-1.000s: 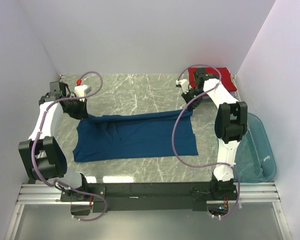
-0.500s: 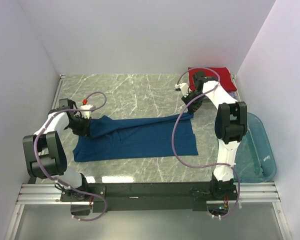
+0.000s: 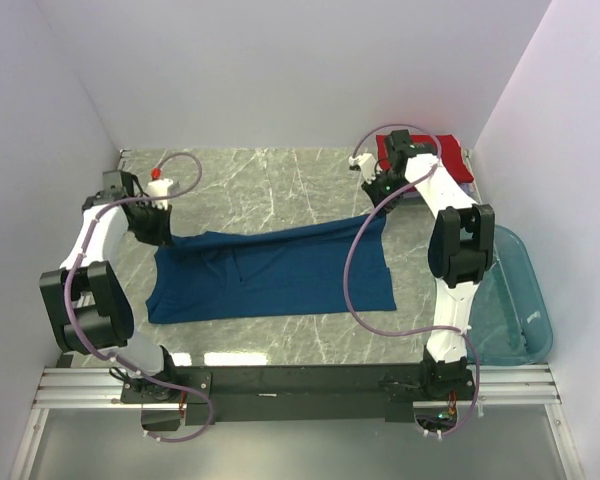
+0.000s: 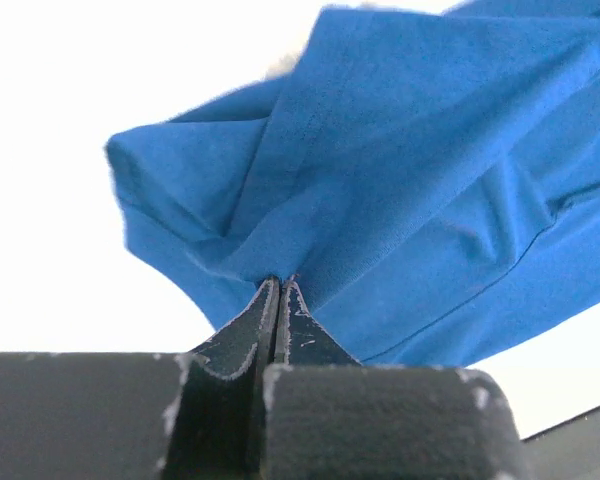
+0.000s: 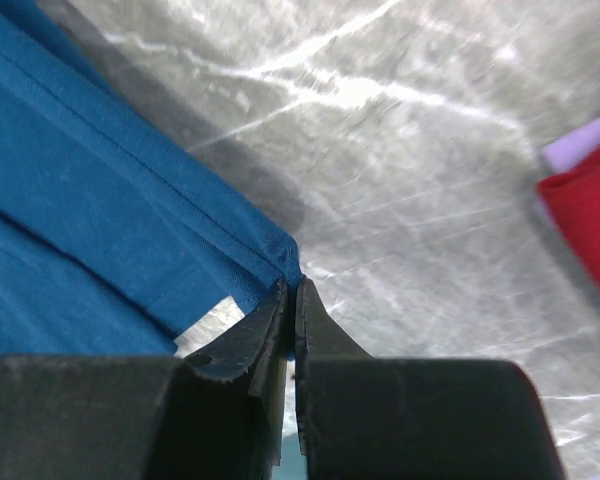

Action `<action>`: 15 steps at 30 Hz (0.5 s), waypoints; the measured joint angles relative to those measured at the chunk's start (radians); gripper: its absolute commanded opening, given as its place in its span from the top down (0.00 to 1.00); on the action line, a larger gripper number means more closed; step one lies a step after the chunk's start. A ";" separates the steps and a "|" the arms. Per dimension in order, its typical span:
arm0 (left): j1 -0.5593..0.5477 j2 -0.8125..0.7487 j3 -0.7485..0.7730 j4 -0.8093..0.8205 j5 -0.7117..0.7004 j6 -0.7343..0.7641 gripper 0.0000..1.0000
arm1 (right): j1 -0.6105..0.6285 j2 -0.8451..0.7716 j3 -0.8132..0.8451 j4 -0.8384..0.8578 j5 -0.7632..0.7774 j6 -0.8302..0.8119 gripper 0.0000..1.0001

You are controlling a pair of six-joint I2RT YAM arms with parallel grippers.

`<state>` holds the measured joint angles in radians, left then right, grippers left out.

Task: Fold and stack the t-shirts
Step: Fold the tshirt

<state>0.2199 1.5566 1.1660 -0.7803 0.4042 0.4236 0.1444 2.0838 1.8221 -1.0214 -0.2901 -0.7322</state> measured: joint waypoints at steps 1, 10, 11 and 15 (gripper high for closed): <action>0.003 -0.002 0.023 -0.007 0.002 0.000 0.99 | 0.000 0.000 0.010 -0.001 -0.002 0.000 1.00; 0.016 -0.042 -0.004 -0.038 -0.007 0.028 1.00 | 0.000 -0.026 -0.132 0.009 -0.005 -0.019 1.00; 0.016 -0.041 -0.023 -0.033 -0.011 0.031 1.00 | 0.000 -0.026 -0.157 0.010 -0.005 -0.021 1.00; 0.016 -0.035 -0.109 -0.011 -0.034 0.043 1.00 | 0.000 -0.027 -0.237 0.029 -0.003 -0.025 0.98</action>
<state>0.2363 1.5211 1.0565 -0.7918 0.3698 0.4671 0.1448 2.0563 1.5848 -0.9920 -0.2935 -0.7574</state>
